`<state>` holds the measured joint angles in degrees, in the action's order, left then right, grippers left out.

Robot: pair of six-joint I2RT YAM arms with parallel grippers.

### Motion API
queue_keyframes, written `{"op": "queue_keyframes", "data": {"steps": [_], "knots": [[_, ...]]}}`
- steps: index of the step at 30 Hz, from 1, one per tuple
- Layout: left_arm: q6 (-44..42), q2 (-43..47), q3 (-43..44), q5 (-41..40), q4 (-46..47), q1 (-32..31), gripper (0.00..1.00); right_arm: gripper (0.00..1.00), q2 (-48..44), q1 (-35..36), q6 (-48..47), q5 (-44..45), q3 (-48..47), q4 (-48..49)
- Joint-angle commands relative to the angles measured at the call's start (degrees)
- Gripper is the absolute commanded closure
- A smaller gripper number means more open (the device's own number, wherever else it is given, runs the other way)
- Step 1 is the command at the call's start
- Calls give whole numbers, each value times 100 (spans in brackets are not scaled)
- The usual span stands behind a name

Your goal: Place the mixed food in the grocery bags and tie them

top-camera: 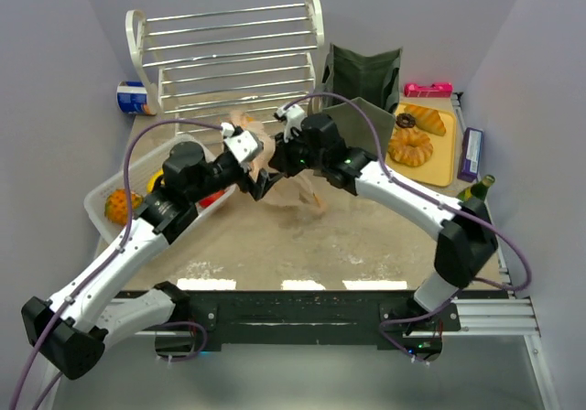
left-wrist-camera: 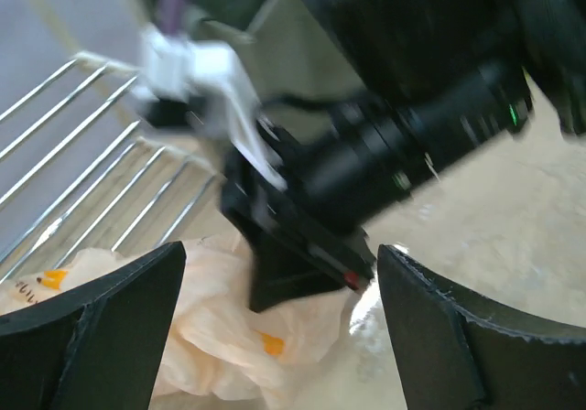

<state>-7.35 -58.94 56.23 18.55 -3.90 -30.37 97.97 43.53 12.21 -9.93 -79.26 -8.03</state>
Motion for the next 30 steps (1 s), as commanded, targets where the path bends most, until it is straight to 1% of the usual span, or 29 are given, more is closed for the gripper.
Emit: {"op": "queue_keyframes", "data": {"steps": [1,6,9,12,15,16,19,24,25,27,30], "knots": [[-591,470,-288,492,285,-302,9,100,-823,-2,141,307,262,-707],[-881,629,-376,167,179,-540,9,100,-1464,-37,299,387,350,-1174],[-969,673,-463,334,214,-707,9,100,-1684,-81,370,317,359,-1253],[-1084,629,-516,255,215,-1014,9,100,-1746,-116,405,238,272,-1376],[-1312,533,-516,-140,40,-1365,9,100,-1764,-151,449,150,184,-1482],[-1356,524,-516,-384,-14,-1497,9,100,-1782,-160,475,150,175,-1491],[-1549,532,-551,-755,-93,-1691,9,100,-1799,-195,484,62,139,-1508],[-1857,489,-587,-1142,-329,-1902,9,100,-1826,-257,546,-87,87,-1517],[-1936,462,-595,-1360,-357,-1998,9,100,-1826,-257,563,-157,87,-1517],[-2006,427,-630,-1467,-401,-2087,9,100,-1826,-266,581,-210,60,-1517],[-2094,295,-630,-1713,-497,-2201,12,100,-1826,-283,599,-281,-10,-1578]]}}
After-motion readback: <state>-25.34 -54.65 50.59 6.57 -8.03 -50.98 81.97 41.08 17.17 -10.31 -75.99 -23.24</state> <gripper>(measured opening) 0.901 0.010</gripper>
